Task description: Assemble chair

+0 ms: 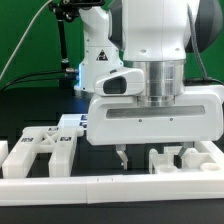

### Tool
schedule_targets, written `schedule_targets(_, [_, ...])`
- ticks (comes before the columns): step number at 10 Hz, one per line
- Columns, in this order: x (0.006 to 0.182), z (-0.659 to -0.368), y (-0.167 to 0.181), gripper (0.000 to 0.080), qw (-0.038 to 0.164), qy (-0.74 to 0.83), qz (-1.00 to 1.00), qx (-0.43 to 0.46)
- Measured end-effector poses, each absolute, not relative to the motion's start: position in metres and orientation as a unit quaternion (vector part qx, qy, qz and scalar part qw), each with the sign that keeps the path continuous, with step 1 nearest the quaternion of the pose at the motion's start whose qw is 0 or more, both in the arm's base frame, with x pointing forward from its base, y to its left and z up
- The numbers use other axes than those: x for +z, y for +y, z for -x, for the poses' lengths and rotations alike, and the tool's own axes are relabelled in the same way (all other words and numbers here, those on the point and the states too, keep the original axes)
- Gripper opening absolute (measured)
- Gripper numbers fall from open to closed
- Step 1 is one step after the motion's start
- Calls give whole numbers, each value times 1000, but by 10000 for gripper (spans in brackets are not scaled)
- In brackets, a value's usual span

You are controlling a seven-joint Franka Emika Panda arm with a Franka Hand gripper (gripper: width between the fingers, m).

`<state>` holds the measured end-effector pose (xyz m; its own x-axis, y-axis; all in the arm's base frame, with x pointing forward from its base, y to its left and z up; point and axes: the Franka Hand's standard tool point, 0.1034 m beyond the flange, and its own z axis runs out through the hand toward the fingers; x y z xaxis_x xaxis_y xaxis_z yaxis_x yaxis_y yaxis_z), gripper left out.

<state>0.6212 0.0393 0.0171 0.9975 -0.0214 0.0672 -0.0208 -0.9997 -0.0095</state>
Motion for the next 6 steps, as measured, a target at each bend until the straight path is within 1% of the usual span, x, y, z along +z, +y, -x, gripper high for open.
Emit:
schedule_targets(1, [20, -622, 38, 649, 4, 5, 999, -35])
schedule_targets(3, [48, -611, 24, 649, 5, -10, 999, -38])
schedule_targets(4, [55, -600, 23, 649, 6, -9, 1000, -15])
schedule_targets(6, [76, -593, 26, 649, 8, -3, 1000, -7])
